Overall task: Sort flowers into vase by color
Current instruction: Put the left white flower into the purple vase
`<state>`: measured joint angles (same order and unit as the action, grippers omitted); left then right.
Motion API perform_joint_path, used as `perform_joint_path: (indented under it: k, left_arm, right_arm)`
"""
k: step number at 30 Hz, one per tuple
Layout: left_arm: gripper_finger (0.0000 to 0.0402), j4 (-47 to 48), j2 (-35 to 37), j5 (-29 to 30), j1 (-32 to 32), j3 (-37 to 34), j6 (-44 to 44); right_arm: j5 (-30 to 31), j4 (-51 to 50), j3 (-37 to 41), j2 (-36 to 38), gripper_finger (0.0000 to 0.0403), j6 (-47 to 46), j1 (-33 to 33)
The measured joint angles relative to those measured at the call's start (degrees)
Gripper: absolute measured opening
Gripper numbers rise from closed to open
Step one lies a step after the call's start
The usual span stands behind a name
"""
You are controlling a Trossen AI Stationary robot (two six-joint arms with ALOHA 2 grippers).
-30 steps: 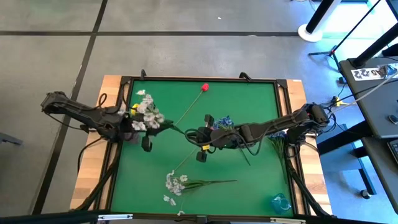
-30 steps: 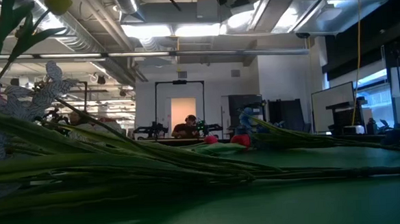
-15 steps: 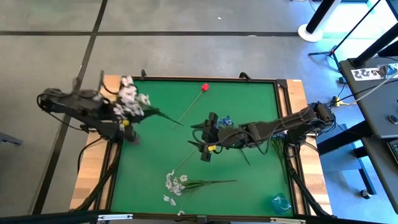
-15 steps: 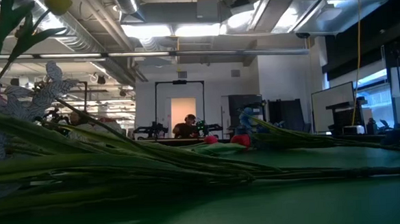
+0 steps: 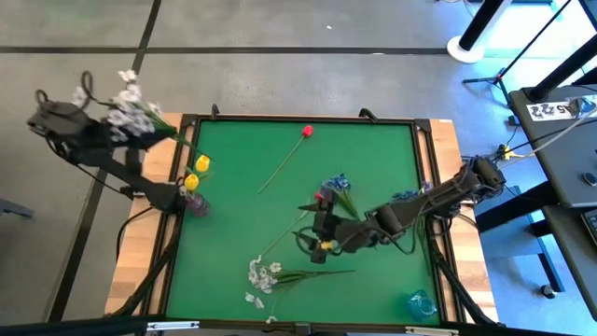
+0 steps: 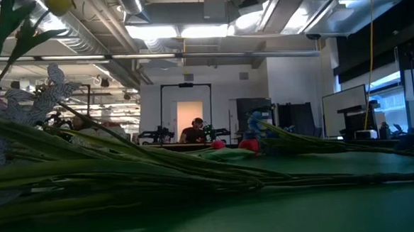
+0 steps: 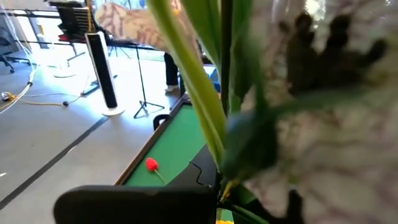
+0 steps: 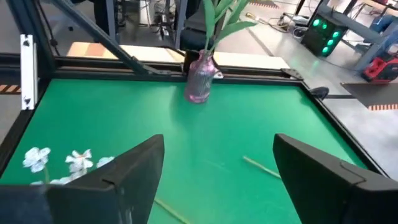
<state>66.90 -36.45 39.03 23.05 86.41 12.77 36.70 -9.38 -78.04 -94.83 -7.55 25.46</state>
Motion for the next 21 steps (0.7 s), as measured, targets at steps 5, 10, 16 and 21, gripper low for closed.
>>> perform_joint_path:
  k: [5,10,16,21]
  left_arm:
    - [0.0010,2.7,6.2,1.3,0.0,-3.3,3.2]
    - [0.0011,0.2,9.3,2.6,0.0,-7.6,2.2]
    - [0.0012,-2.3,9.3,6.4,-0.2,-8.5,-2.3]
    - [0.0012,9.0,9.6,7.4,-0.3,-8.5,8.1]
  right_arm:
    - [2.4,-1.6,0.0,0.0,0.0295,-1.3,1.3]
    - [3.1,-0.7,0.0,0.0,0.0294,-1.3,1.0]
    - [3.7,-0.2,0.0,0.0,0.0294,-1.3,-0.5]
    - [3.7,-1.3,0.0,0.0,0.0294,-1.3,-0.4]
